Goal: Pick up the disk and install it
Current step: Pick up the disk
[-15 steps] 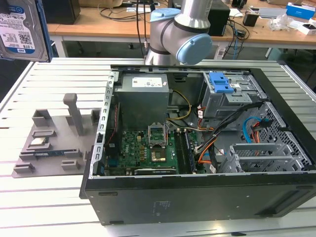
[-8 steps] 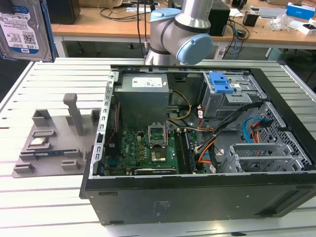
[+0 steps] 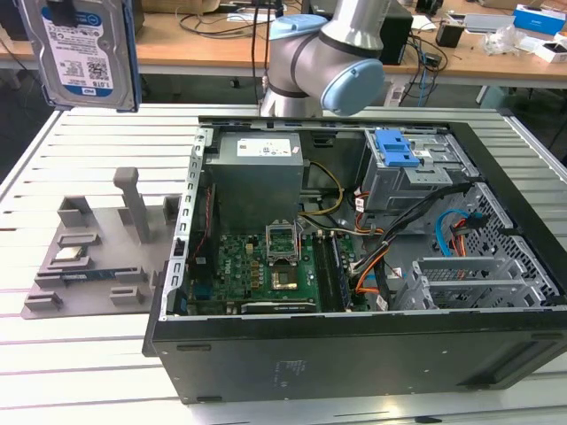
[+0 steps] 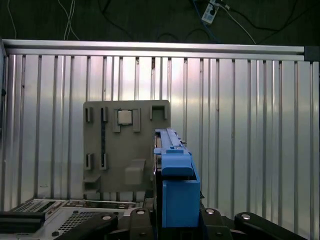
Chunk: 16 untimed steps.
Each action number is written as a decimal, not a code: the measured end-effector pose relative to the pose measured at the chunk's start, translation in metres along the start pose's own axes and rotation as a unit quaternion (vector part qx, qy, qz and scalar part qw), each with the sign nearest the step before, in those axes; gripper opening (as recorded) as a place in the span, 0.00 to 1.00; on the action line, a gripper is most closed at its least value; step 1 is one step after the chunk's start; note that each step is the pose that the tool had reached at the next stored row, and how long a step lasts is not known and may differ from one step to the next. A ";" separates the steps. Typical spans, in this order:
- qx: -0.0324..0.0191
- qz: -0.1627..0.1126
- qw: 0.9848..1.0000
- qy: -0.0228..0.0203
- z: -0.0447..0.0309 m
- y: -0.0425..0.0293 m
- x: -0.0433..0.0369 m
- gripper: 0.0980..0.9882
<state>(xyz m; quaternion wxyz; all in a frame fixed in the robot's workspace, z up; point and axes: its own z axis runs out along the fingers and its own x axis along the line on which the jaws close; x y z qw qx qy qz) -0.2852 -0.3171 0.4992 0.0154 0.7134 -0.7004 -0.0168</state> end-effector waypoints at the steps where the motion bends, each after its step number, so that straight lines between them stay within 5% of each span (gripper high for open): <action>1: 0.000 0.000 1.000 0.000 -0.0001 -0.0041 0.0001 0.30; 10: 0.000 0.000 1.000 0.000 -0.0022 -0.0470 0.0009 0.30; 16: 0.000 0.000 1.000 0.000 -0.0031 -0.0686 0.0013 0.30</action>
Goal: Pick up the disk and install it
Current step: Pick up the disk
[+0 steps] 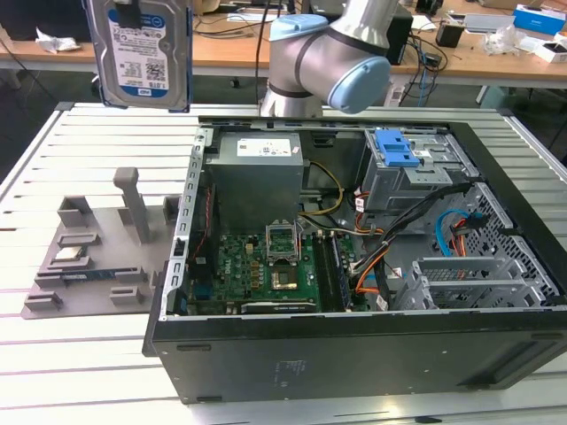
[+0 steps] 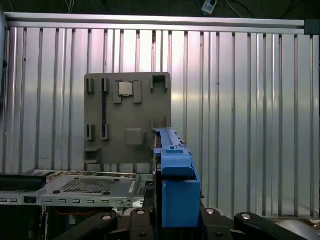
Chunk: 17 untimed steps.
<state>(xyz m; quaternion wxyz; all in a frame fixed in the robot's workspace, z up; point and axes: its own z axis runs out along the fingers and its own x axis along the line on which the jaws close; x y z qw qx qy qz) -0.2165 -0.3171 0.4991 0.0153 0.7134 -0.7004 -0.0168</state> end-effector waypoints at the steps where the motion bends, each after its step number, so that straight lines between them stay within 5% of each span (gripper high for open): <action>1: 0.000 0.000 1.000 0.000 -0.0002 -0.0028 0.0000 0.30; 17: 0.000 0.000 1.000 0.000 -0.0030 -0.0659 0.0012 0.30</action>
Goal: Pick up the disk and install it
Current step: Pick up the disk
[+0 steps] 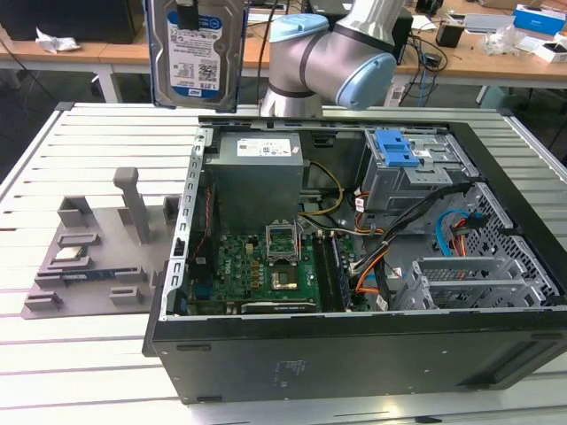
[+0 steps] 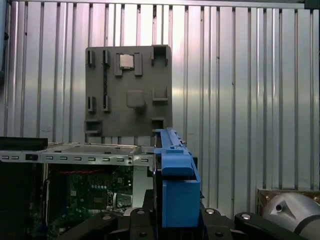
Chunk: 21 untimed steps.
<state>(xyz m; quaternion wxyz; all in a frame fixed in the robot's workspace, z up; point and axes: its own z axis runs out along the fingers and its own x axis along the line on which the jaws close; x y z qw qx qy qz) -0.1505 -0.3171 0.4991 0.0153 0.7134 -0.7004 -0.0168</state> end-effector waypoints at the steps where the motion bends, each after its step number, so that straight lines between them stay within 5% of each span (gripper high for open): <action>1: 0.000 0.000 1.000 0.000 -0.0004 -0.0083 0.0001 0.30; 10: 0.000 0.000 1.000 0.000 -0.0020 -0.0447 0.0008 0.30; 16: 0.000 0.000 1.000 0.000 -0.0038 -0.0829 0.0015 0.30; 21: 0.000 0.000 1.000 0.000 -0.0039 -0.0855 0.0016 0.30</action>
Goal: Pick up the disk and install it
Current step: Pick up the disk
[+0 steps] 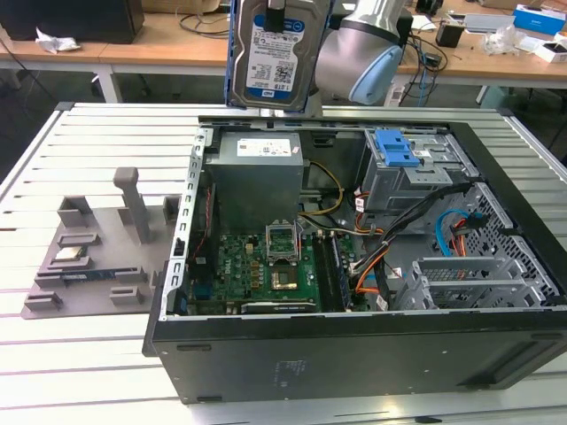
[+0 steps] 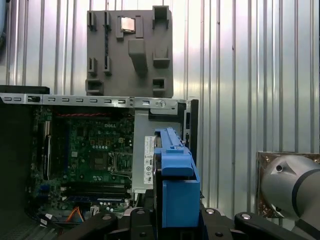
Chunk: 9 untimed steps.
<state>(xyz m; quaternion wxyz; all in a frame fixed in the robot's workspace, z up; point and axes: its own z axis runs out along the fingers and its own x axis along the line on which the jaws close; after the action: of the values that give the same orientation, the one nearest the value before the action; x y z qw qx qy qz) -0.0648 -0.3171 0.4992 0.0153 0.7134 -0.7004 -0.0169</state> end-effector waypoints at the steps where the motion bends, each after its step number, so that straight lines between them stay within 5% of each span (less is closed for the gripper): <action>1: 0.000 0.000 1.000 0.000 0.0000 0.0000 0.0000 0.30; 6: 0.000 0.000 1.000 0.000 0.0000 0.0002 0.0112 0.30; 9: 0.000 0.000 1.000 0.000 0.0001 0.0005 0.0262 0.30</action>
<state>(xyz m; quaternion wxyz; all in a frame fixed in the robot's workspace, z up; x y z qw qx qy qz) -0.0648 -0.3433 0.4990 0.0153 0.7134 -0.7004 -0.0168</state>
